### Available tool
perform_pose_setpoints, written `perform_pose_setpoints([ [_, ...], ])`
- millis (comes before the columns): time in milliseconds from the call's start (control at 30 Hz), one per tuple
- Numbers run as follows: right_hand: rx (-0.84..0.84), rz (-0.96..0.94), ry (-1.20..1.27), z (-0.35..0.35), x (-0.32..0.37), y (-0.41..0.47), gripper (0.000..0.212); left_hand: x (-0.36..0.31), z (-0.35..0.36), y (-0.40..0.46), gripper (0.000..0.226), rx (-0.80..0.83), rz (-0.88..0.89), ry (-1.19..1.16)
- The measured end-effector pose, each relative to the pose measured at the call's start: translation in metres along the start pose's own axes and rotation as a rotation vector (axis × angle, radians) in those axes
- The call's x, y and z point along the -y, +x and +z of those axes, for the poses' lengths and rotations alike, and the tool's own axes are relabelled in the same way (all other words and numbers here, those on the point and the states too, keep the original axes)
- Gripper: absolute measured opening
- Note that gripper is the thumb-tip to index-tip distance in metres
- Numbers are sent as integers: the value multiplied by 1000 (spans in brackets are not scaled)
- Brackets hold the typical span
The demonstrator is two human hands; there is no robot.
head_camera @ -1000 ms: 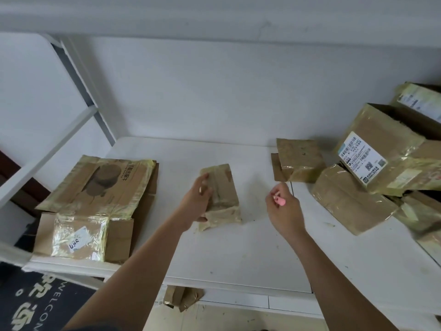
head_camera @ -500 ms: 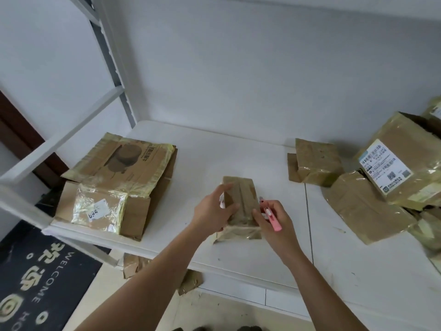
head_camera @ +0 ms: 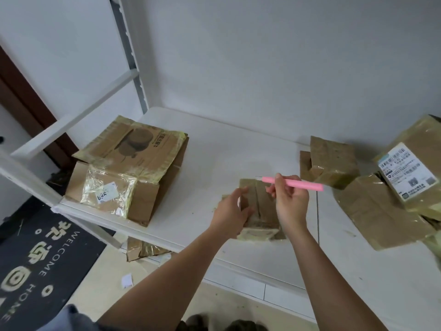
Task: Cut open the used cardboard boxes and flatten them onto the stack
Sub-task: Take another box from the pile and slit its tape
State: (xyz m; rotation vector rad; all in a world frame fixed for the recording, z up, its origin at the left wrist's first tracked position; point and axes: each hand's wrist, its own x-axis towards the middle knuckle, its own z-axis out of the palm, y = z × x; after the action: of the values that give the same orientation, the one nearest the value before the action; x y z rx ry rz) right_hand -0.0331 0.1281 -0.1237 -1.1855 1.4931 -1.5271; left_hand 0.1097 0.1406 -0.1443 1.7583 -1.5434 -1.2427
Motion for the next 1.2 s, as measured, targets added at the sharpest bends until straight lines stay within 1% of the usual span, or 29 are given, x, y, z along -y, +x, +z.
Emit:
perform_pose_setpoints([
  [100, -29, 28, -14, 4, -9, -4, 19, 0, -2, 2, 49, 22, -27, -51],
  [200, -59, 13, 10, 5, -11, -6, 14, 0, -4, 3, 51, 47, -51, -95],
  [333, 16, -59, -31, 6, -6, -8, 7, -2, -9, 5, 50, 74, -56, -88],
  [400, 16, -54, -46, 5, -8, -9, 11, -3, -13, 6, 51, 101, -76, -111],
  [533, -23, -45, -76, 6, -11, -6, 28, -2, -19, 6, 53, 169, -113, -163],
  [600, -24, -56, -119, 8, -12, -5, 31, -1, -20, 7, 54, 175, -117, -176],
  [967, 18, -127, -228, 15, -7, -2, 32, 1, -18, 11, 51, 155, -91, -180],
  [1200, -11, -52, -217, 17, -2, -5, 28, 1, -17, 11, 47, 147, -79, -211],
])
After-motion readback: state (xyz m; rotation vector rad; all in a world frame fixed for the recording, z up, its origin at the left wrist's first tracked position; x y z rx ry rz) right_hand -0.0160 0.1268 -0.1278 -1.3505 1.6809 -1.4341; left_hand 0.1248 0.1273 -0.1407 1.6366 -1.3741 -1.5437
